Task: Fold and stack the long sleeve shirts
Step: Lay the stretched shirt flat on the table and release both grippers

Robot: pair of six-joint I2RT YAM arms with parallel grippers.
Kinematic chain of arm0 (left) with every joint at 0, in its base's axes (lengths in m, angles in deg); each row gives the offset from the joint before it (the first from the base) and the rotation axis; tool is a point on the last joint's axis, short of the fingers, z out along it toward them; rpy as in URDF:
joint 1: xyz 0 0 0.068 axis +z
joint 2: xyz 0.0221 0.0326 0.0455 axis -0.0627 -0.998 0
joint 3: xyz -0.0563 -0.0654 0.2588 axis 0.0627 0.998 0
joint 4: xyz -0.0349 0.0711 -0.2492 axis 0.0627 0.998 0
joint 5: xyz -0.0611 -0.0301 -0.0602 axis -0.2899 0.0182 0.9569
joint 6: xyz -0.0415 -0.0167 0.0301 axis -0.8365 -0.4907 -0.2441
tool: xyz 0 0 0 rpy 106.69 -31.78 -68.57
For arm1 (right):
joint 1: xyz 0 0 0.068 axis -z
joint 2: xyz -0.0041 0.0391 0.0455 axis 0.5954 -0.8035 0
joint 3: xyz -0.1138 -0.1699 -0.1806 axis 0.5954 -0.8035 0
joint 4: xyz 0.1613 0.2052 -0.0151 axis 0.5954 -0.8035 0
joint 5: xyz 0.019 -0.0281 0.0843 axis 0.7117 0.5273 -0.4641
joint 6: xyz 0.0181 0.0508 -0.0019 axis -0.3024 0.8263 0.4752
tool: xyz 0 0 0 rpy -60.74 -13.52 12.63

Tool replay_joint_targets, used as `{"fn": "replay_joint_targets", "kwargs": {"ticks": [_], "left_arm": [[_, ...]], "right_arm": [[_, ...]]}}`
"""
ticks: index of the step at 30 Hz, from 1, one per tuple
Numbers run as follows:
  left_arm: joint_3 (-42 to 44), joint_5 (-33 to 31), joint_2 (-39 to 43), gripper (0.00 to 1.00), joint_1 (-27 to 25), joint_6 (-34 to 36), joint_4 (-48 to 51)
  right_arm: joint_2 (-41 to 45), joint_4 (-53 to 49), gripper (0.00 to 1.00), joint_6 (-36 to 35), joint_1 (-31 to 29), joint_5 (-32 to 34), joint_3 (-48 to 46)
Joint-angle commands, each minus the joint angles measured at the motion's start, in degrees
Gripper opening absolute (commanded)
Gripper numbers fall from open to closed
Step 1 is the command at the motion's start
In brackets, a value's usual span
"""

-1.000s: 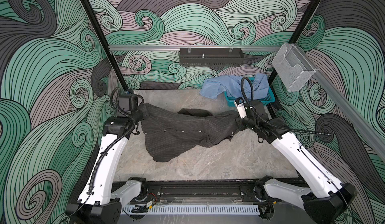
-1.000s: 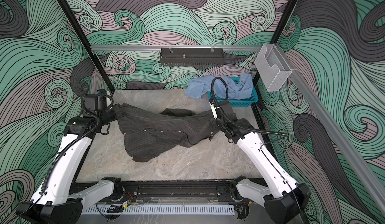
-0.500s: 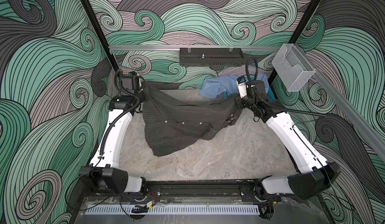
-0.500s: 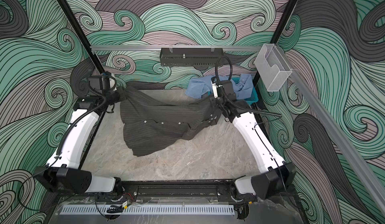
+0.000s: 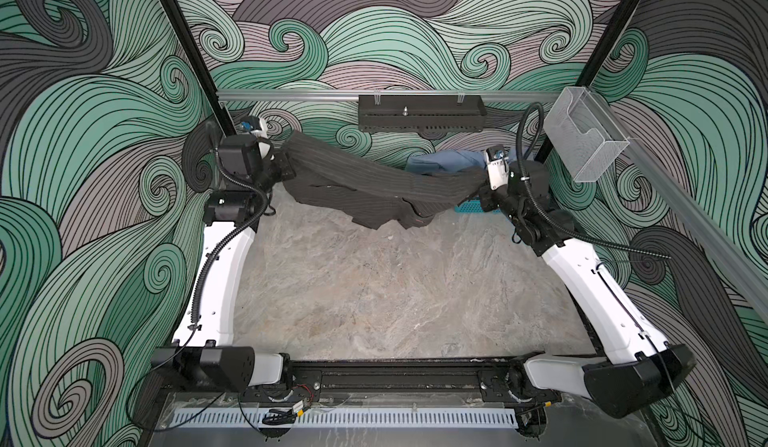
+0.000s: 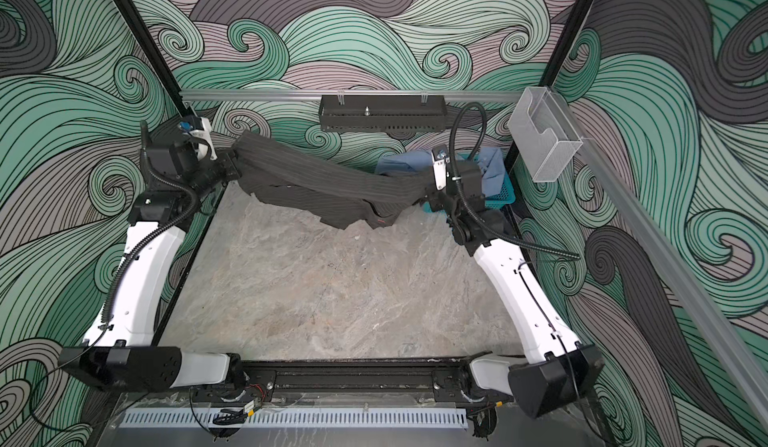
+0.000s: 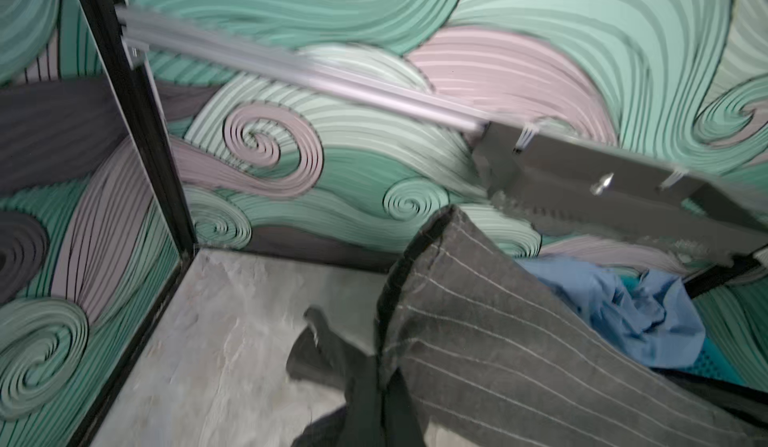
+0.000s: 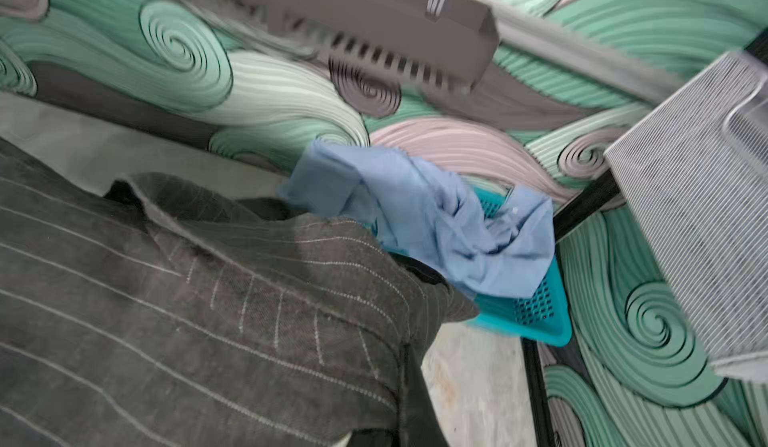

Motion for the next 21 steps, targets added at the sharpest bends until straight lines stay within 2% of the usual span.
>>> {"fn": "replay_joint_targets", "kwargs": {"ticks": [1, 4, 6, 9, 11, 13, 15, 16, 18, 21], "left_arm": [[11.70, -2.23, 3.55, 0.00, 0.38, -1.40, -2.48], [21.30, -4.07, 7.74, 0.00, 0.47, -4.13, -1.92], [26.34, -6.31, 10.28, 0.00, 0.45, -6.14, -0.21], [32.78, -6.42, 13.52, 0.03, 0.43, -9.03, 1.59], [35.89, -7.23, 15.15, 0.11, 0.47, -11.10, 3.56], [38.96, -6.08, 16.58, 0.22, 0.47, -13.40, 4.47], [40.99, -4.77, 17.42, 0.38, 0.47, -14.29, 5.28], [41.43, -4.47, 17.84, 0.46, 0.47, -14.66, 6.25], [41.45, -3.63, 18.58, 0.57, 0.47, -14.92, 8.61], [39.81, -2.24, 20.57, 0.63, 0.47, -15.91, 11.89]], "right_arm": [[2.97, 1.52, 0.00, 6.37, -1.82, 1.63, -11.06], [6.01, -0.34, 0.00, 12.79, -3.03, 2.12, -18.63], [7.58, -3.61, 0.00, 17.52, -3.24, 0.98, -21.13], [10.47, -7.80, 0.01, 25.22, -3.90, -1.46, -25.21], [12.82, -9.37, 0.02, 28.96, -4.62, -3.40, -28.36], [15.43, -10.48, 0.06, 31.96, -6.11, -3.98, -31.84], [17.54, -12.02, 0.16, 33.76, -7.72, -4.47, -34.21], [18.70, -12.95, 0.29, 34.61, -8.47, -4.67, -35.30], [20.98, -15.02, 0.45, 35.87, -9.62, -5.43, -36.19], [24.77, -18.08, 0.60, 35.67, -10.02, -4.78, -34.87]]}}
